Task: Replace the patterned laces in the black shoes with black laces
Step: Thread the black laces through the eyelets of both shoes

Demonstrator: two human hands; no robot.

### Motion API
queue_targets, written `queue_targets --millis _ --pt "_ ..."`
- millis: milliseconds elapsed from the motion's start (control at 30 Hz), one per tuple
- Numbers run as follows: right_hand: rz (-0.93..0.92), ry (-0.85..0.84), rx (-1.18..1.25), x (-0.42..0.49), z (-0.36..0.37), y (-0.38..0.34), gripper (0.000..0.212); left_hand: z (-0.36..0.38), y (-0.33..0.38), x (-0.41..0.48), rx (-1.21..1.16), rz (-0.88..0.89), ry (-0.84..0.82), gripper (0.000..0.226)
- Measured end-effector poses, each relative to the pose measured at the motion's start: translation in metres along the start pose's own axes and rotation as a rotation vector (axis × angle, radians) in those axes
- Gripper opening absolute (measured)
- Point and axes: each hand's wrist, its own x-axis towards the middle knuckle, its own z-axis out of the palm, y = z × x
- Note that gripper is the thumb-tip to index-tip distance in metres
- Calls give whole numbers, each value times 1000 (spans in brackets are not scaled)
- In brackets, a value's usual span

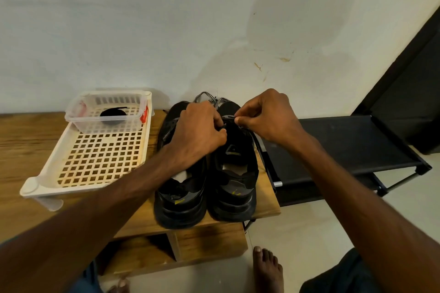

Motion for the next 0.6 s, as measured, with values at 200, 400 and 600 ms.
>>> queue_targets --millis 200,400,600 --pt "41 -106 -122 -4 16 -2 8 3 1 1 -66 -115 14 7" --pt "60 -88 -177 -2 14 2 7 2 0 4 -22 -185 -39 8" --pt "-7 -74 -193 0 24 -1 11 8 -5 8 -26 -201 -57 20"
